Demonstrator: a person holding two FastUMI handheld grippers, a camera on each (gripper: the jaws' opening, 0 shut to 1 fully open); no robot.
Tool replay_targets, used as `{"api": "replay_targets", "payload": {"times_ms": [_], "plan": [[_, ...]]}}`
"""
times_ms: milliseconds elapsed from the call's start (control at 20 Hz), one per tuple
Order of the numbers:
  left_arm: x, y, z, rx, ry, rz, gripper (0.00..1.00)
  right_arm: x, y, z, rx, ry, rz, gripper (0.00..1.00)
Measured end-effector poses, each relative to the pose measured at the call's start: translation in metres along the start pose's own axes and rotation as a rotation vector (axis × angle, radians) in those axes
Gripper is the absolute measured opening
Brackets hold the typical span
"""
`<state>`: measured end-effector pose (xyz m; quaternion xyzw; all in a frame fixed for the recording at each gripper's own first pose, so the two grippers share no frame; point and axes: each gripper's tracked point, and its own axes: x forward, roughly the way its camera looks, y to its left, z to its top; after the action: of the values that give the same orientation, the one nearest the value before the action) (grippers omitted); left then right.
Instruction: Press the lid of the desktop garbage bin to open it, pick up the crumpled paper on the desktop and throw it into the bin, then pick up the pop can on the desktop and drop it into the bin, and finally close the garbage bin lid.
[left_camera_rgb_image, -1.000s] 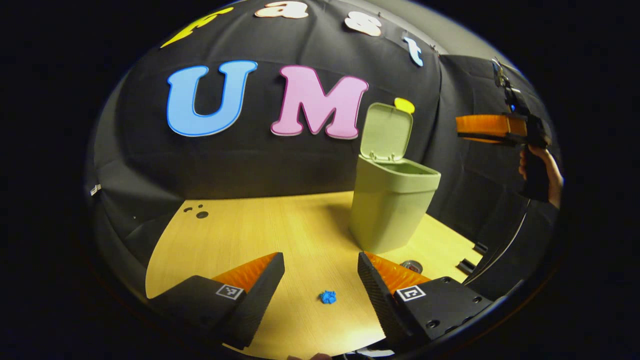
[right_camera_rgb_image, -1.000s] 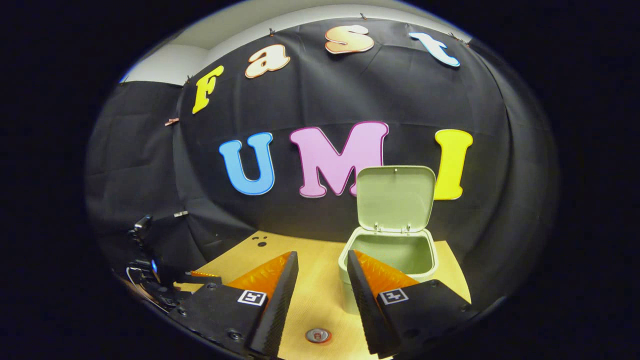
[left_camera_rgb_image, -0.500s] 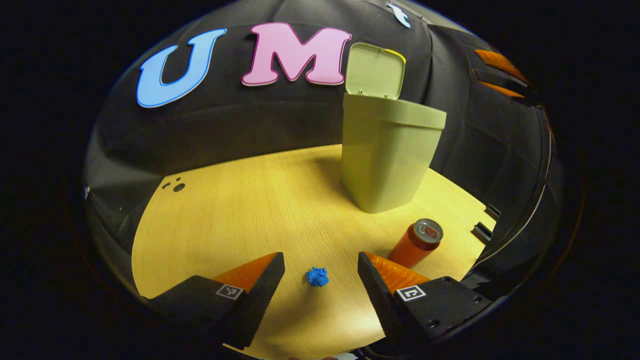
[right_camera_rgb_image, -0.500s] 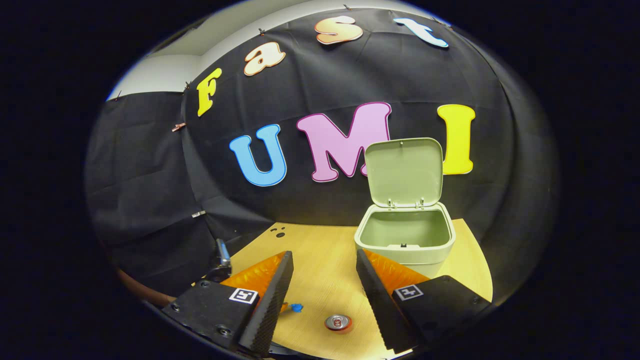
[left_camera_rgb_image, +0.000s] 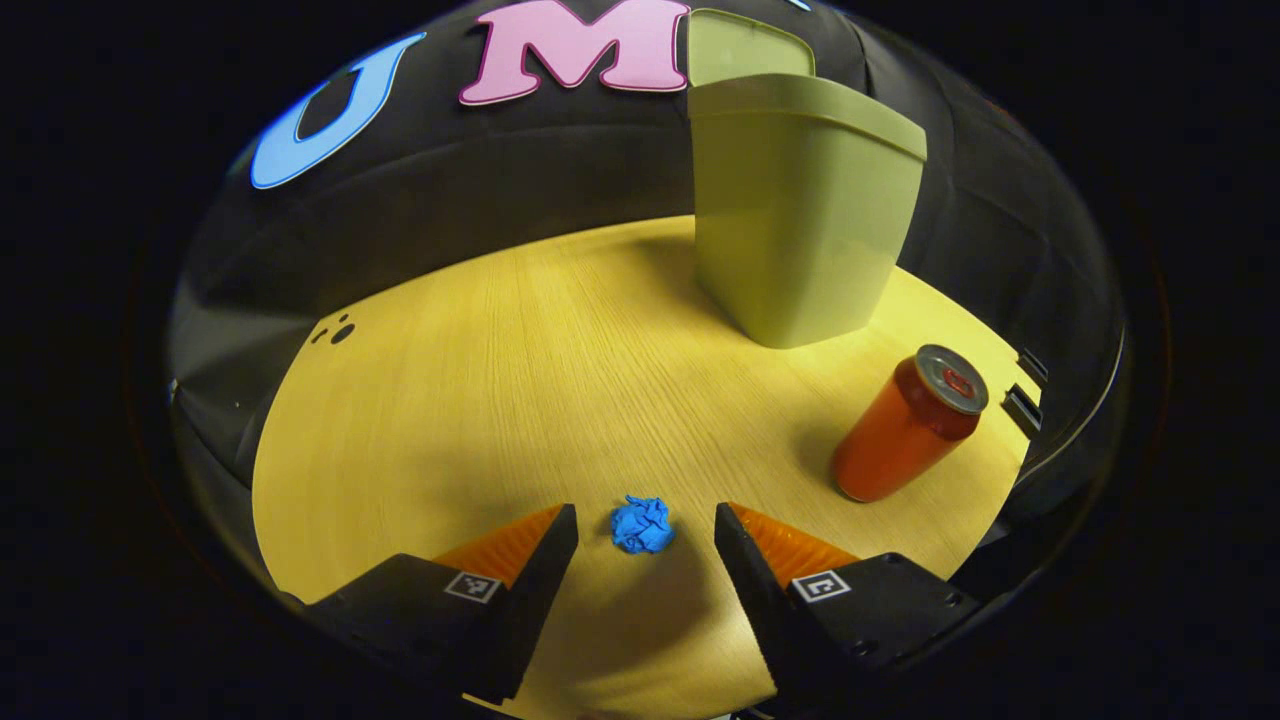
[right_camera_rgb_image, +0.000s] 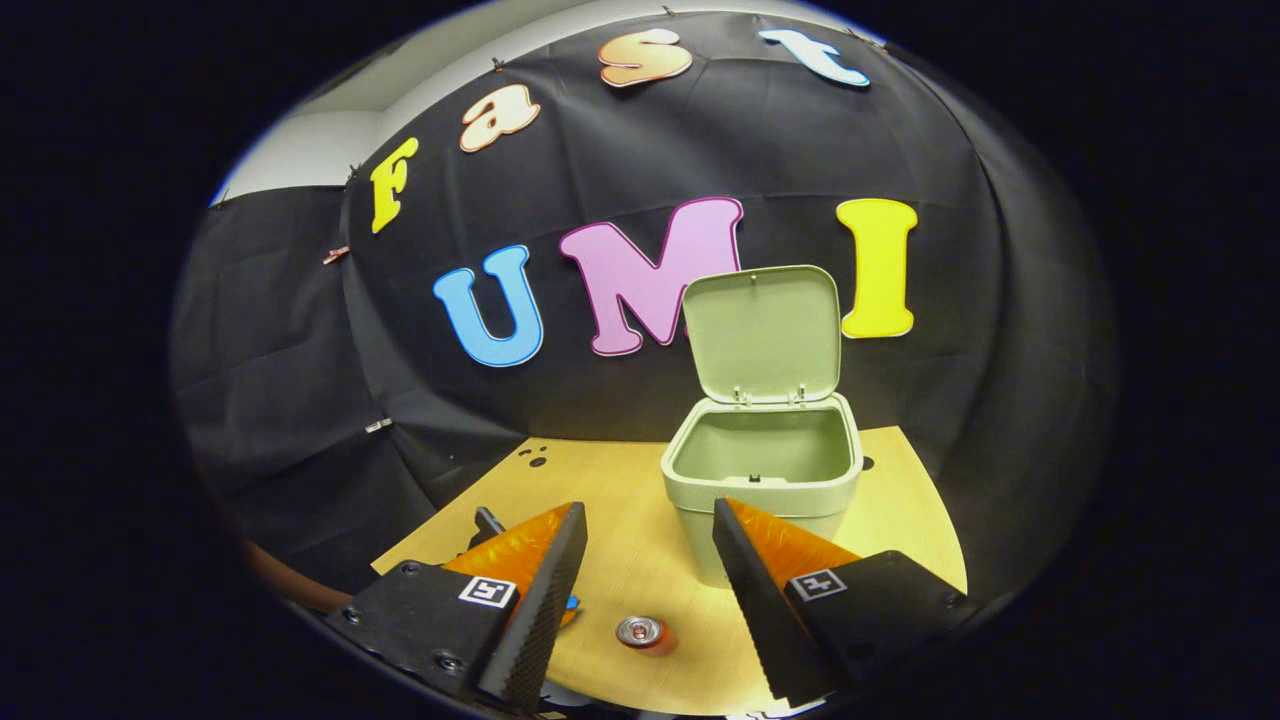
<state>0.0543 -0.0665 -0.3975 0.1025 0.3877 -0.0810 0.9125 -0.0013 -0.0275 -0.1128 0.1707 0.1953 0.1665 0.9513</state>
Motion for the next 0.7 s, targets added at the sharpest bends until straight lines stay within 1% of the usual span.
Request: {"api": "replay_targets", "payload": {"times_ms": [150,250,300,450,500,550,600,650,700], "plan": [[0.01,0.002,-0.011,0.032,0.035,0.027,0.83,-0.003,-0.008,-0.002,-0.021,0.01,-0.02,0.83],[0.014,-0.001,-0.012,0.039,0.042,0.021,0.78,-0.004,-0.008,-0.004,-0.017,0.015,-0.023,0.83],[0.015,-0.003,-0.011,0.037,0.042,0.015,0.74,-0.005,-0.009,-0.006,-0.016,0.017,-0.026,0.83],[0.021,-0.002,-0.014,0.038,0.051,0.009,0.67,-0.007,-0.008,-0.007,-0.007,0.022,-0.028,0.83],[0.022,-0.001,-0.015,0.042,0.059,0.013,0.59,-0.008,-0.008,-0.009,-0.008,0.022,-0.029,0.84],[0.024,-0.002,-0.017,0.045,0.061,0.012,0.56,-0.01,-0.008,-0.01,-0.01,0.023,-0.031,0.83],[0.024,-0.003,-0.014,0.048,0.052,0.007,0.48,-0.011,-0.008,-0.01,-0.011,0.025,-0.032,0.83],[0.024,-0.002,-0.014,0.057,0.049,0.014,0.47,-0.012,-0.008,-0.011,-0.012,0.026,-0.033,0.83],[0.024,-0.002,-0.013,0.061,0.046,0.015,0.39,-0.013,-0.008,-0.013,-0.011,0.031,-0.034,0.83]]}}
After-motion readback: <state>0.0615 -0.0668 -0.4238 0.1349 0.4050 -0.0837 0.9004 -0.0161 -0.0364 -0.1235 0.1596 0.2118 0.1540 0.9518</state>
